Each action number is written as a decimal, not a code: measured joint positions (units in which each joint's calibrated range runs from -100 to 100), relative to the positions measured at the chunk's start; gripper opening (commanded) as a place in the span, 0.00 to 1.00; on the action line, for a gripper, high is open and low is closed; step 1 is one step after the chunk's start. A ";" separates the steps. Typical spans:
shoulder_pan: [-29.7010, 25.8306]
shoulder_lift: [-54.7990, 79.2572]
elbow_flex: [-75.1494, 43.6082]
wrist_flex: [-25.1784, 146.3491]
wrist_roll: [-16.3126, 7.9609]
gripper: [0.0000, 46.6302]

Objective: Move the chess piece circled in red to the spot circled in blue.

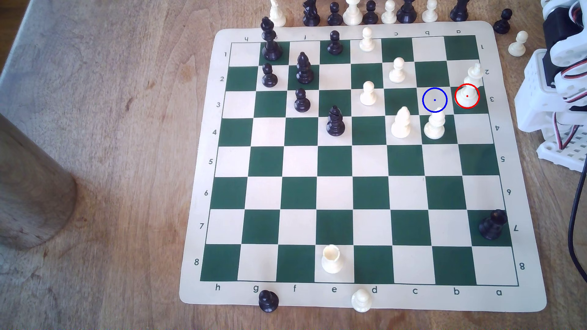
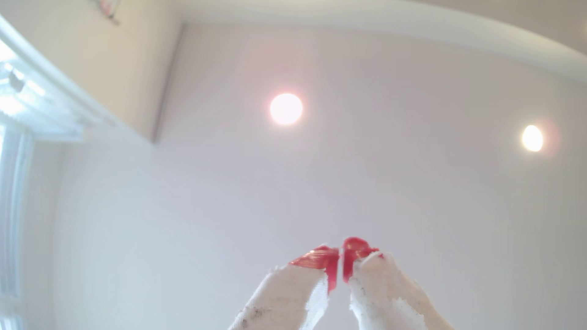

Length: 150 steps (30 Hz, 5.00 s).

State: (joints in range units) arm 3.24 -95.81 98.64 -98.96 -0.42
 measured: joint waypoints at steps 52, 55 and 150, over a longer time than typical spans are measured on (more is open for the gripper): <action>20.28 -0.25 -57.75 185.26 -1.95 0.46; 20.28 -0.25 -56.57 190.36 -2.44 0.46; 19.84 42.23 -47.36 189.08 -12.80 0.00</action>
State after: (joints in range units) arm 23.08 -53.58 51.29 90.12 -13.21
